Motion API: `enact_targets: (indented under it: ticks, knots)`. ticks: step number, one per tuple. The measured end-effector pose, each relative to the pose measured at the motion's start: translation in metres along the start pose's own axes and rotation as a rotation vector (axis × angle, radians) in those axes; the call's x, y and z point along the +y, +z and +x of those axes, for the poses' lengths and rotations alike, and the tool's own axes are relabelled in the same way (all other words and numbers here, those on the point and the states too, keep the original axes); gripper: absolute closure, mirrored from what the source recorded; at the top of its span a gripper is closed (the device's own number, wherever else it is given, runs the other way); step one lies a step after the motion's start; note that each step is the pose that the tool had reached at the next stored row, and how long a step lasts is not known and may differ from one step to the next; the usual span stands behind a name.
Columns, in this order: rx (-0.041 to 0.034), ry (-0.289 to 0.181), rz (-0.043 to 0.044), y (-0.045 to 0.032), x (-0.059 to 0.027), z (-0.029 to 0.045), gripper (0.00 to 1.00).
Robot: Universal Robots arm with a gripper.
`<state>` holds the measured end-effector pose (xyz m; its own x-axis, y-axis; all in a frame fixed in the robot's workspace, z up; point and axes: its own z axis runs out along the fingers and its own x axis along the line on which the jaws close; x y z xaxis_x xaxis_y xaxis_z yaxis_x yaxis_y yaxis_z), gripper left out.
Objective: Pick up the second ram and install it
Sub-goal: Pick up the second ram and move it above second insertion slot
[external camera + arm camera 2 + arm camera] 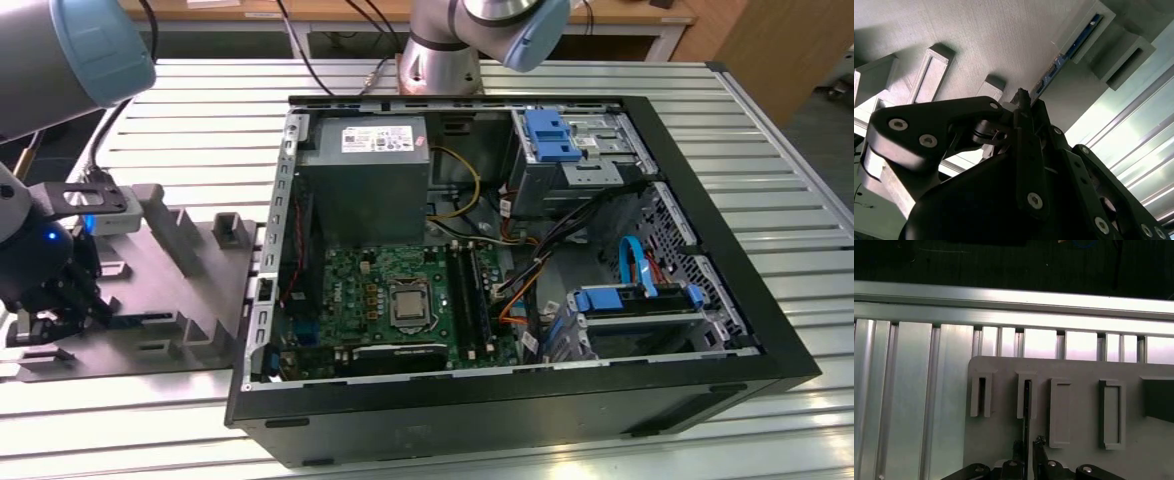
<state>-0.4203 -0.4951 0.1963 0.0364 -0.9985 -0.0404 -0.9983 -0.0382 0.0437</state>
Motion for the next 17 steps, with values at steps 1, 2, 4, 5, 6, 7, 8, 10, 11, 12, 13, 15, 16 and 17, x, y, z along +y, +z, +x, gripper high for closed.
enact_targets:
  ticks: [1, 2, 4, 5, 6, 7, 8, 10, 11, 12, 13, 15, 16, 17]
  knots:
    - [0.0000, 0.000, 0.0001, 0.0000, 0.0000, 0.0000, 0.79]
    - [-0.0001, 0.000, 0.0002, -0.0002, 0.0000, 0.0000, 0.79]
    - [0.0000, 0.000, -0.0001, -0.0013, 0.0001, 0.0000, 0.79]
    - [0.0000, 0.000, 0.0000, -0.0020, 0.0001, -0.0001, 0.79]
    - [0.0000, 0.000, 0.0000, -0.0027, 0.0001, -0.0001, 0.79]
    - [-0.0001, 0.000, 0.0001, -0.0032, 0.0001, -0.0001, 0.79]
    - [-0.0001, 0.000, 0.0002, -0.0036, 0.0001, -0.0002, 0.79]
    - [0.0000, 0.000, 0.0000, -0.0039, 0.0002, 0.0001, 0.79]
    - [0.0002, 0.000, 0.0000, -0.0039, 0.0002, 0.0006, 0.79]
    - [0.0004, 0.000, -0.0001, -0.0040, 0.0002, 0.0011, 0.79]
    - [0.0004, 0.000, 0.0001, -0.0039, 0.0002, 0.0017, 0.79]
    - [0.0004, 0.000, 0.0000, -0.0040, 0.0003, 0.0020, 0.79]
    - [0.0004, 0.000, 0.0000, -0.0040, 0.0003, 0.0020, 0.79]
    - [0.0004, 0.000, 0.0000, -0.0040, 0.0003, 0.0021, 0.79]
